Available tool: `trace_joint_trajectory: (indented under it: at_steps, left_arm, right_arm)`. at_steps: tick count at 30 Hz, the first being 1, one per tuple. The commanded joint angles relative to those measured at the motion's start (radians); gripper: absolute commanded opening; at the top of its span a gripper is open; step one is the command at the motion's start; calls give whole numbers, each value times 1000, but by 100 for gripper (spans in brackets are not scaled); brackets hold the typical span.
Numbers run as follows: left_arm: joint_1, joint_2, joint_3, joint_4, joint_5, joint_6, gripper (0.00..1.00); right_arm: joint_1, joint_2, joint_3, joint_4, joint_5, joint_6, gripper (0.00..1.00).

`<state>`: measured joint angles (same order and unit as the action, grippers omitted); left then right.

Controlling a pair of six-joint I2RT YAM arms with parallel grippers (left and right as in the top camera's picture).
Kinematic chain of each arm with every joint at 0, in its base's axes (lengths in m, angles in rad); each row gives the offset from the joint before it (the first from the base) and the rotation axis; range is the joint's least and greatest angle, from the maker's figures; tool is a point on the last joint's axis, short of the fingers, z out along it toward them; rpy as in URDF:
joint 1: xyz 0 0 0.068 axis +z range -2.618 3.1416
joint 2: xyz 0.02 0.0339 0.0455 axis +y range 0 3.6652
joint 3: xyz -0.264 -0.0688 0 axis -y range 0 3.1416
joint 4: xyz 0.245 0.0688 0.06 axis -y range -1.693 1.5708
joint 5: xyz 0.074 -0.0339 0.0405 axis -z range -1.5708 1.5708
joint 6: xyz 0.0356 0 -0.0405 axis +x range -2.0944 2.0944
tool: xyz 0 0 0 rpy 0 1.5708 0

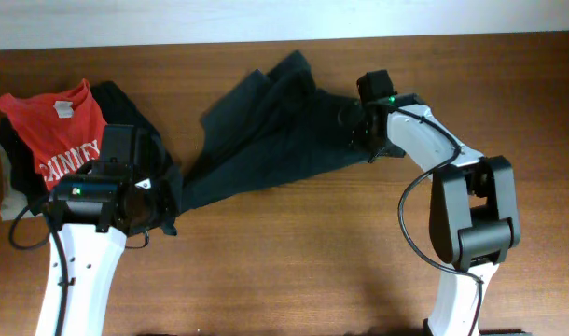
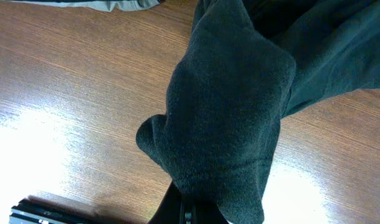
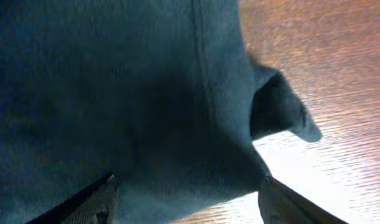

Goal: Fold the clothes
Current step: 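Grasp the shirt's right corner with the right gripper, stretch it rightward, then lift the shirt with both grippers and shake it out in the air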

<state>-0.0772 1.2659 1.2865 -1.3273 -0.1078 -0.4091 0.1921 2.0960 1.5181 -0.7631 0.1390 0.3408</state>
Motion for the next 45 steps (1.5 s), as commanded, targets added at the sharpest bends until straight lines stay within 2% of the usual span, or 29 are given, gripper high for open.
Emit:
trace_joint_trajectory:
  at_steps: [1, 2, 4, 6, 7, 9, 10, 12, 14, 18, 21, 22, 23, 24, 27, 29, 30, 32, 35, 38, 41, 42, 44, 45]
  left_arm:
    - [2, -9, 5, -1, 0, -9, 0]
    - [2, -9, 5, 0, 0, -9, 0]
    - [2, -9, 5, 0, 0, -9, 0]
    - [2, -9, 5, 1, -1, -9, 0]
    - [2, -9, 5, 18, -1, -9, 0]
    - [2, -9, 5, 53, -1, -7, 0]
    - [2, -9, 5, 67, -4, -1, 0]
    - [2, -9, 5, 77, -4, -1, 0]
    - [2, -9, 5, 82, -4, -1, 0]
    - [2, -9, 5, 84, -4, 11, 0]
    - [2, -9, 5, 137, -4, 10, 0]
    - [2, -9, 5, 190, -4, 10, 0]
    - [2, -6, 4, 233, -4, 10, 0]
    - [2, 7, 4, 284, -4, 10, 0]
    - [2, 87, 4, 296, -3, 10, 0]
    - [2, 166, 4, 295, 15, 10, 0]
    - [2, 185, 4, 295, 19, 10, 0]
    - [2, 199, 4, 295, 19, 10, 0]
    - [2, 199, 4, 295, 19, 10, 0]
    - [2, 199, 4, 295, 19, 10, 0]
    - [2, 199, 4, 295, 19, 10, 0]
    - [2, 199, 4, 295, 19, 10, 0]
    - [2, 199, 4, 295, 19, 10, 0]
    - [2, 199, 4, 295, 19, 10, 0]
  right_arm:
    - [-5, -8, -46, 47, -27, 8, 72]
    - [-5, -6, -50, 49, -27, 8, 56]
    - [-5, -6, -49, 45, -31, 8, 4]
    - [-5, -21, -41, -57, -30, 7, 4]
    - [-8, -73, 18, -229, -21, 7, 4]
    - [-31, -187, 180, -444, -11, -6, 4]
    - [-60, -262, 316, -577, 9, -18, 4]
    - [-127, -341, 426, -736, 19, -72, 4]
    - [-175, -335, 409, -932, 19, -98, 4]
    - [-180, -338, 341, -926, 8, -154, 4]
    - [-182, -308, 337, -546, 52, -233, 4]
    - [-181, -272, 337, -398, 49, -233, 13]
    - [-181, -241, 337, -351, 36, -232, 72]
    - [-180, -207, 337, -384, -12, -230, 82]
    - [-179, -190, 330, -536, -58, -229, 84]
    - [-179, -190, 269, -576, -119, -237, 79]
    - [-179, -190, 222, -546, -164, -239, 74]
    - [-178, -190, 39, -386, -328, -259, 71]
    - [-178, -190, -193, -158, -357, -258, 69]
    - [-178, -189, -293, -9, -359, -255, 68]
    - [-179, -190, -294, 24, -365, -255, 64]
    - [-179, -193, -281, -17, -364, -255, 61]
    - [-182, -227, -151, -182, -275, -220, 62]
    - [-182, -233, -92, -210, -258, -221, 63]
